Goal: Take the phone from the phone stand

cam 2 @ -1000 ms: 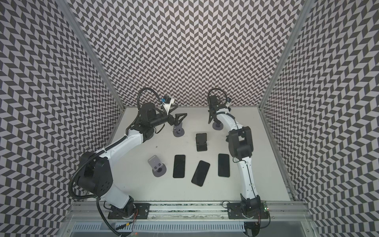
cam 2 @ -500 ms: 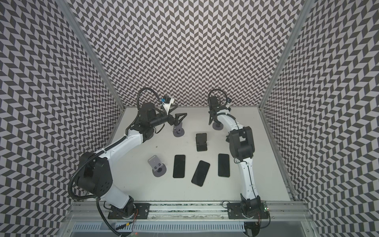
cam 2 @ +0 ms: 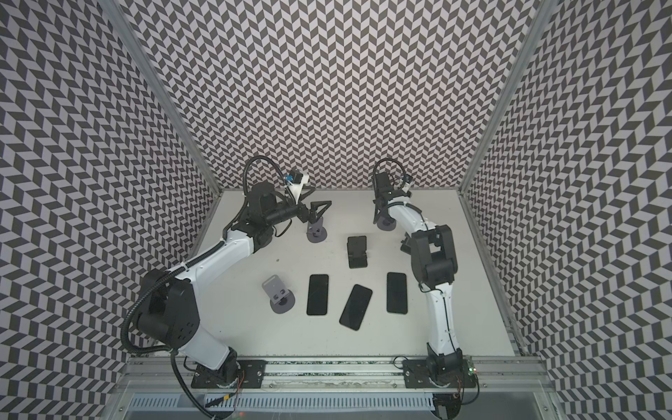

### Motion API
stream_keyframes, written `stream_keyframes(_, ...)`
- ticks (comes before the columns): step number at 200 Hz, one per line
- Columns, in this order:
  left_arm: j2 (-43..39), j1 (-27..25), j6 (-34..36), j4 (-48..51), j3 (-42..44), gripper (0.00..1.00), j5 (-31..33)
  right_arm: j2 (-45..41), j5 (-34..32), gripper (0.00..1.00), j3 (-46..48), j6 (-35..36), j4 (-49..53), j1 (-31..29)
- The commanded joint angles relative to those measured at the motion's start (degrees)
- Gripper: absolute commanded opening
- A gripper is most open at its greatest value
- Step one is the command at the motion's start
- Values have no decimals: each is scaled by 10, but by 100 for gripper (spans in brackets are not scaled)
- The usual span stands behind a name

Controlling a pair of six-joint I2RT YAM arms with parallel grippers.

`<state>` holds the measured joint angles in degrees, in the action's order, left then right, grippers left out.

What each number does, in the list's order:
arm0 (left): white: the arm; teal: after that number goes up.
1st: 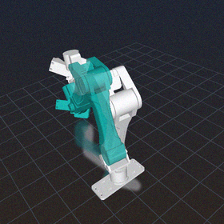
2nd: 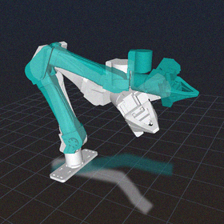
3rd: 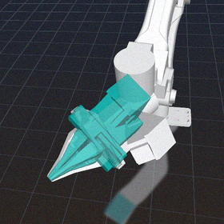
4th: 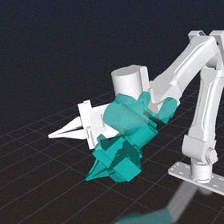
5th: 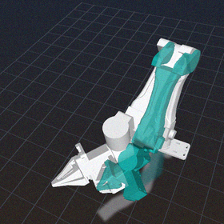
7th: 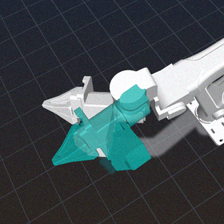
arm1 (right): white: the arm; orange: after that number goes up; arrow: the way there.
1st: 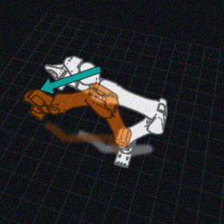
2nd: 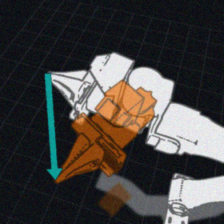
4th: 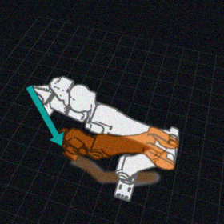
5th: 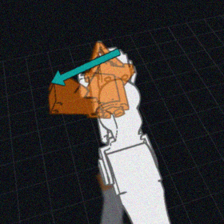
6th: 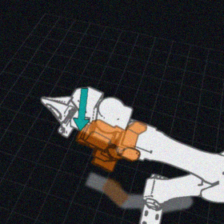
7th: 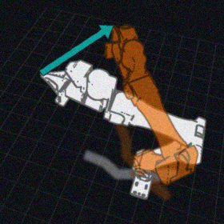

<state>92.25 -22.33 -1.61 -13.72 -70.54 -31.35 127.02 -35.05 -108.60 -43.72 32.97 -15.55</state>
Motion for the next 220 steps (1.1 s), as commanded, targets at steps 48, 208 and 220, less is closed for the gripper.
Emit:
stream_keyframes(48, -16, -4, -1, -5, -8, 94, -2, -71, 15, 54, 18, 48, -100, 4)
stream_keyframes(208, -14, -5, -34, 27, -52, 93, 28, -146, 132, 48, 59, 165, -191, 4)
stream_keyframes(220, -15, -5, -38, 34, -54, 93, 36, -154, 146, 47, 69, 169, -195, 4)
